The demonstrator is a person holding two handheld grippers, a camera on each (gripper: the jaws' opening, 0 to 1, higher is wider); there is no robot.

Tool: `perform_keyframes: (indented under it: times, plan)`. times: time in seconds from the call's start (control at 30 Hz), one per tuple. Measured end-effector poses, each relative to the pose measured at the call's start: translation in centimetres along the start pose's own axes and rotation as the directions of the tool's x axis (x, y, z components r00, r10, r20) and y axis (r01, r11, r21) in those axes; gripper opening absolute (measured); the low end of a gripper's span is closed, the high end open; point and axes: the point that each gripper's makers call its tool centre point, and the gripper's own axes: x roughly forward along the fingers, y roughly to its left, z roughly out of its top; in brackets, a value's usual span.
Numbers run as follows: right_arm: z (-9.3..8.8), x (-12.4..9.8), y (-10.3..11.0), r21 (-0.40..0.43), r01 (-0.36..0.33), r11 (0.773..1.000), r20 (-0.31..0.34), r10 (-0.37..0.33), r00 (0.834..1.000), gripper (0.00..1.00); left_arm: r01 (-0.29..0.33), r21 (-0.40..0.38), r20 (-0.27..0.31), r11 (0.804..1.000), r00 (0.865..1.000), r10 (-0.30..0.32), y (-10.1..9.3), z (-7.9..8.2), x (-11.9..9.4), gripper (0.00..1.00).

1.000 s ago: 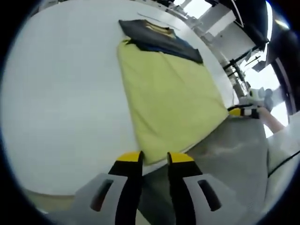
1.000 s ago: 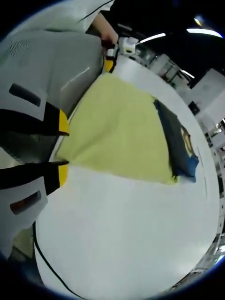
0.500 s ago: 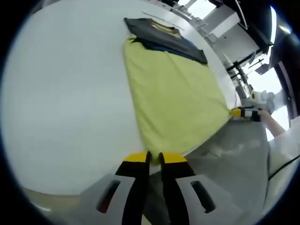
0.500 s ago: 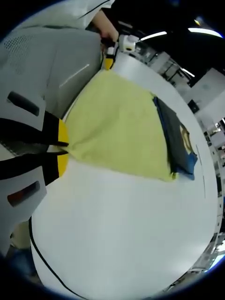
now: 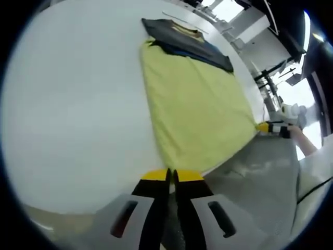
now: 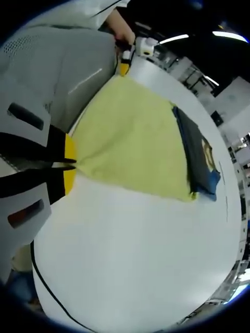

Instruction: Fold the garment on the visible template until the final outline fits inside the template.

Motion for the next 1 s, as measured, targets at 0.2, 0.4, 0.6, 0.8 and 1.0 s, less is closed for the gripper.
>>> perform_keyframes:
  times: [0.2,0.4,0.6,0.8,1.0]
  plan:
    - [0.3,-0.1,0.0,-0.013,0.012,1.0,0.017,-0.011,1.0,0.03,-0.008,-0.039,0.004,0.999,1.0,0.008,-0.1,0.0,-0.3,0.0]
    - [0.7,-0.7,0.3,-0.035,0.002,0.999,0.037,-0.001,0.999,0.03,-0.006,-0.064,0.019,0.998,1.0,0.007,-0.3,0.1,-0.7,0.0]
    - [1.5,-1.4,1.0,-0.094,-0.018,0.995,0.077,0.025,0.997,0.03,0.0,-0.077,0.041,0.997,0.999,0.004,-0.5,0.4,-1.3,0.0]
    - [1.5,-2.2,0.9,-0.061,-0.008,0.998,0.091,0.013,0.996,0.03,0.007,-0.075,0.068,0.997,0.998,-0.001,-0.9,0.7,-2.1,0.0]
    - [1.9,-3.2,1.4,-0.045,-0.018,0.999,0.115,0.024,0.993,0.03,0.021,-0.091,0.101,0.996,0.995,-0.012,-1.3,0.8,-3.1,0.0]
